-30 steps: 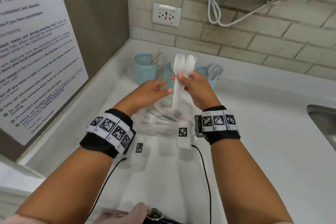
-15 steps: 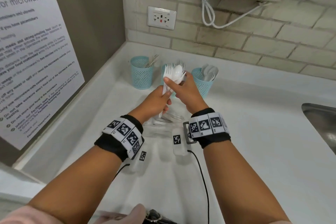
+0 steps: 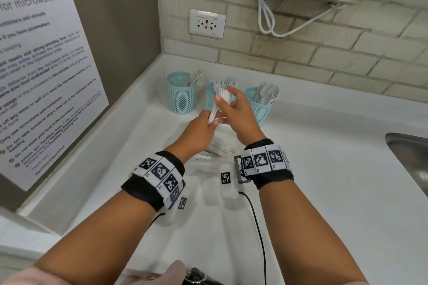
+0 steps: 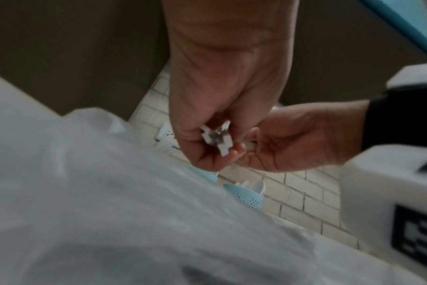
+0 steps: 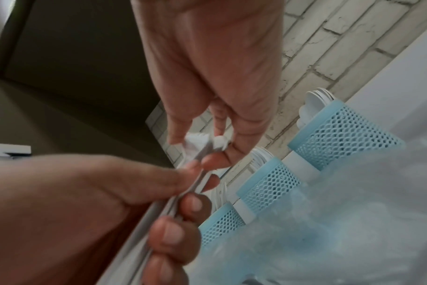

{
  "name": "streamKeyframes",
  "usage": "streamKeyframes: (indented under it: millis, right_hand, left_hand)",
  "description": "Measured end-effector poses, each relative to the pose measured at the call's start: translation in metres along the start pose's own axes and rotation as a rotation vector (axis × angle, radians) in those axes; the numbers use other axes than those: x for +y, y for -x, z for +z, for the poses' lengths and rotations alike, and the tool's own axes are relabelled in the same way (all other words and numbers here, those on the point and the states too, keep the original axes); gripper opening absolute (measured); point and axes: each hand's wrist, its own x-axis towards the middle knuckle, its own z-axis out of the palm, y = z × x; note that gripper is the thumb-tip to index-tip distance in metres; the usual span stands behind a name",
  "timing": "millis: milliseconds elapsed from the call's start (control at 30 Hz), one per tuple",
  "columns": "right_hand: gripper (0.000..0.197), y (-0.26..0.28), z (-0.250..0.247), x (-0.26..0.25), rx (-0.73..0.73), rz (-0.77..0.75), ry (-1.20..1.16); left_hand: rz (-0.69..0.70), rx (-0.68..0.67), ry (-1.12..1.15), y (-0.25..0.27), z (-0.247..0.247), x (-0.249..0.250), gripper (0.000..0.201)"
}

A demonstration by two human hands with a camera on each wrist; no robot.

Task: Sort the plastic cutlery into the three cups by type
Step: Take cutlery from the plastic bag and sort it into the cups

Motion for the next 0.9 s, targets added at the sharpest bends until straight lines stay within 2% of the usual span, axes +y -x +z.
streamKeyframes:
  millis: [100,333,433,500,567,700,767,833,900]
  right_hand:
    - [0.041,-0.003,-0.005,-0.001,-0.006,0.016,-0.005]
    - [0.019,-0.013,-0.012,-0.005,-0.038,0.063,0.048]
    - [0.008,-0.020,-0.015,-0.010,0.040,0.130,-0.058]
    - [0.016,-0.023,-0.018,-0.010,0.132,0.146,-0.113]
    - [0.020,-0.025,-0.019,-0.008,0.160,0.105,-0.122]
    - [0.025,-0.025,-0.023,-0.005,0.008,0.054,-0.239]
    - [0.025,-0.027,-0.027,-0.003,-0.012,0.043,-0.327]
    - [0.027,-0.028,-0.032,-0.005,0.084,0.040,-0.329]
    - [0.038,-0.032,-0.041,-0.010,0.219,0.002,-0.234]
  left_hand:
    - [-0.061,-0.015,0.184,0.000,-0.003,-0.002,0.027]
    - [-0.148,-0.035,0.414,-0.004,-0.011,-0.011,0.029]
    - [-0.176,-0.053,0.482,-0.005,-0.012,-0.014,0.026]
    - [-0.198,-0.045,0.510,-0.007,-0.011,-0.014,0.023]
    - [-0.223,-0.049,0.529,-0.010,-0.010,-0.014,0.022]
    - [-0.312,-0.094,0.654,-0.014,-0.011,-0.015,0.022]
    - [-0.345,-0.121,0.711,-0.015,-0.011,-0.014,0.025]
    - [-0.358,-0.136,0.708,-0.017,-0.011,-0.012,0.028]
    - [-0.352,-0.137,0.678,-0.019,-0.010,-0.009,0.029]
